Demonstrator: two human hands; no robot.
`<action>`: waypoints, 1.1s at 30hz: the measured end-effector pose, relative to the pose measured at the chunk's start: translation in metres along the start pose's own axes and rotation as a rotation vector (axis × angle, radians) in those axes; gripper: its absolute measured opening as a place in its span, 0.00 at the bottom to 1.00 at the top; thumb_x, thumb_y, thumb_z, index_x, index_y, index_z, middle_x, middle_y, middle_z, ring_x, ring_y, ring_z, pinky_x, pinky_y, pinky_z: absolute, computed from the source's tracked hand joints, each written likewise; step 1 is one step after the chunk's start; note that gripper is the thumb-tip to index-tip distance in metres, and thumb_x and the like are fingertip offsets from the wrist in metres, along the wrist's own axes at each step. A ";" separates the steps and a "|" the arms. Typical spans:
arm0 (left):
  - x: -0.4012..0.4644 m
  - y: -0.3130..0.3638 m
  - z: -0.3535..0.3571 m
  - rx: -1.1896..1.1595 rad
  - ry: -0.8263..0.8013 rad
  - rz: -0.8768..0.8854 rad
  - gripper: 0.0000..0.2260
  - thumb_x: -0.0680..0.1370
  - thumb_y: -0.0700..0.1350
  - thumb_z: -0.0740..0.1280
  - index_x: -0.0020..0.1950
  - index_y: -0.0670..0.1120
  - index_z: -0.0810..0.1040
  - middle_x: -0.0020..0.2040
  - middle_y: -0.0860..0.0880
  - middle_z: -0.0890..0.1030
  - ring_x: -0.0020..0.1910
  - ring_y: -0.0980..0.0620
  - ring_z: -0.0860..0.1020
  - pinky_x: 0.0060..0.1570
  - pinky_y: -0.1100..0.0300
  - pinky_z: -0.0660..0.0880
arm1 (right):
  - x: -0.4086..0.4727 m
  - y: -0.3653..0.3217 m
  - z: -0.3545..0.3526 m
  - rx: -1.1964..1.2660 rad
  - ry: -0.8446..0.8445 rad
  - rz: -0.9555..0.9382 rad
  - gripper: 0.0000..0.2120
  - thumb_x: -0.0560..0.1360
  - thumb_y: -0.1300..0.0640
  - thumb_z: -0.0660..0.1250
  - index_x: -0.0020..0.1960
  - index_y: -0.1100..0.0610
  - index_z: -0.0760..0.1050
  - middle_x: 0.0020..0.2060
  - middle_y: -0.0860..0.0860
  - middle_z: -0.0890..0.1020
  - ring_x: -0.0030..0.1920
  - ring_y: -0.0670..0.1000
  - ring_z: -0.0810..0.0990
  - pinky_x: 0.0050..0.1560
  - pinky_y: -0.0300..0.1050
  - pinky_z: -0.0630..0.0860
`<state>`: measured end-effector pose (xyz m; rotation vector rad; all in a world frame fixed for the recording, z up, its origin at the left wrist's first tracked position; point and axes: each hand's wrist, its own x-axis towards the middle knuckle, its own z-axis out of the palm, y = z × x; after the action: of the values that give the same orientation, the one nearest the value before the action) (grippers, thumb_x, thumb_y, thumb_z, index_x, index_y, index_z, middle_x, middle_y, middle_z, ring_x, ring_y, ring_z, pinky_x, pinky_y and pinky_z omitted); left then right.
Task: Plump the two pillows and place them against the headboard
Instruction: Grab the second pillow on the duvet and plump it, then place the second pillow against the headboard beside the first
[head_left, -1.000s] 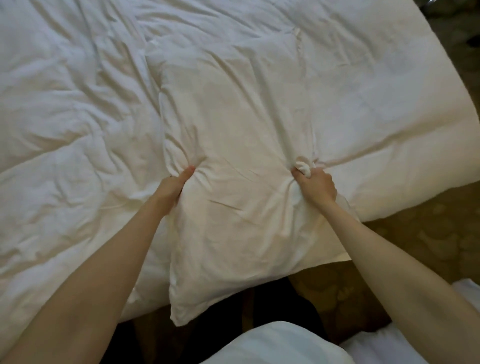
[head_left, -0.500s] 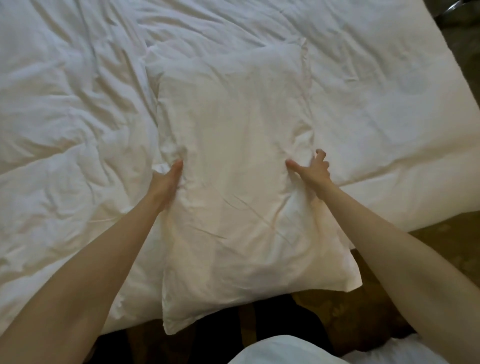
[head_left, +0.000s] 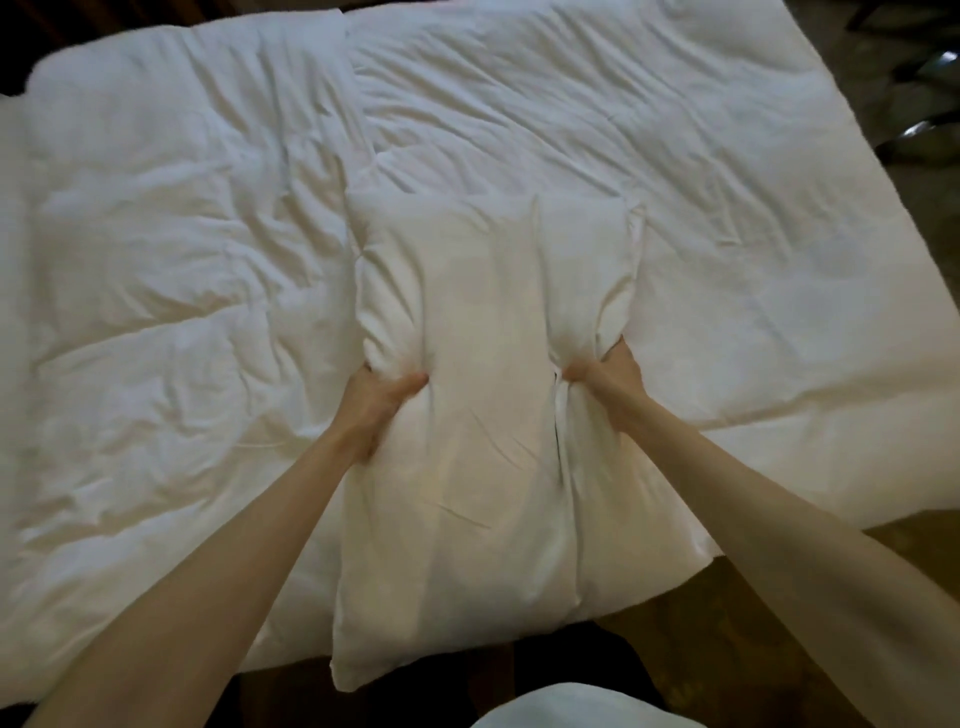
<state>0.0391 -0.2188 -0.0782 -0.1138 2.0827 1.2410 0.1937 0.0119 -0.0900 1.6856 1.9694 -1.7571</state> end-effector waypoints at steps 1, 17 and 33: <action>-0.005 0.004 -0.015 -0.008 0.007 0.029 0.28 0.68 0.45 0.76 0.66 0.42 0.74 0.58 0.46 0.80 0.51 0.49 0.79 0.49 0.60 0.73 | -0.011 -0.009 0.007 -0.005 0.015 -0.019 0.39 0.61 0.60 0.72 0.71 0.54 0.64 0.63 0.52 0.76 0.62 0.58 0.74 0.61 0.53 0.74; -0.101 -0.024 -0.353 -0.030 0.173 0.380 0.24 0.68 0.50 0.73 0.62 0.44 0.76 0.50 0.51 0.81 0.43 0.57 0.79 0.37 0.62 0.74 | -0.247 -0.115 0.215 0.174 0.083 -0.389 0.28 0.63 0.64 0.68 0.63 0.56 0.71 0.47 0.47 0.76 0.50 0.54 0.74 0.45 0.45 0.72; -0.118 -0.028 -0.526 0.039 0.597 0.500 0.14 0.71 0.44 0.70 0.55 0.42 0.79 0.50 0.45 0.81 0.48 0.44 0.78 0.49 0.51 0.76 | -0.292 -0.209 0.361 0.265 -0.191 -0.555 0.21 0.64 0.68 0.70 0.55 0.57 0.73 0.45 0.50 0.78 0.49 0.54 0.75 0.42 0.41 0.71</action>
<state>-0.1343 -0.6858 0.1287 0.0719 2.7640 1.5990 -0.0420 -0.3970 0.1008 1.0069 2.3494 -2.3347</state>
